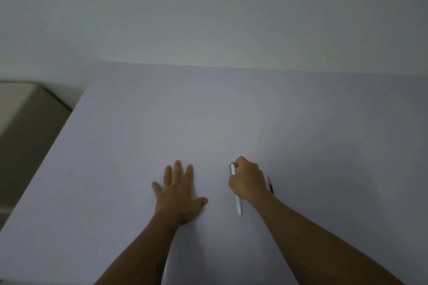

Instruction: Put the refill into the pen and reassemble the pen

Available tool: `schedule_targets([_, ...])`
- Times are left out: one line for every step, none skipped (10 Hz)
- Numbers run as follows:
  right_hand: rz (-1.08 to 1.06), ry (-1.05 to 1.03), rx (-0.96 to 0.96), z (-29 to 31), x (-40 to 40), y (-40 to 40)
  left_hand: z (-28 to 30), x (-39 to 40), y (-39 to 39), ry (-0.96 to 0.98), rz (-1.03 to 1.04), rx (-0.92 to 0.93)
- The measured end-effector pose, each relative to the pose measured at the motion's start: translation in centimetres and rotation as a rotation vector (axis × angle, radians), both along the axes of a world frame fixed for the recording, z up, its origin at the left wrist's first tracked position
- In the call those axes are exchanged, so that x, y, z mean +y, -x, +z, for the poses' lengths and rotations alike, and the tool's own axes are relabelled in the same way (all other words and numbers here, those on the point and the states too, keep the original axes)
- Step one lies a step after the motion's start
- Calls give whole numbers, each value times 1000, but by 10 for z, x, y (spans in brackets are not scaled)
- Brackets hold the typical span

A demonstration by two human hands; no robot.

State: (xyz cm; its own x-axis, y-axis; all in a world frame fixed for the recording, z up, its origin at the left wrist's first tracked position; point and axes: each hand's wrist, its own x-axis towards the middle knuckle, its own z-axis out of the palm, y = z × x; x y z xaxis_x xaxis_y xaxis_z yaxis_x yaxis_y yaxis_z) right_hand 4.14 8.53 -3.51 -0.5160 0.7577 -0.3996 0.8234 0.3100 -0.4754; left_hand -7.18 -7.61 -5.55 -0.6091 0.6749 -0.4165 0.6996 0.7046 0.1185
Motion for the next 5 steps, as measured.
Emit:
schedule_targets([-17, -35, -30, -3, -5, 1, -1, -1, 0, 1, 0, -2])
schedule_targets([-30, -78, -57, -4, -8, 1, -1, -3, 0, -3, -8, -4])
schedule_targets([-51, -88, -72, 2, -9, 0, -1, -3, 0, 1, -18, -15])
schedule_targets([-78, -95, -60, 13, -13, -2, 12, -6, 8, 43, -85, -72])
schedule_targets([-46, -127, -32, 36, -23, 0, 37, -22, 26, 54, -190, -82])
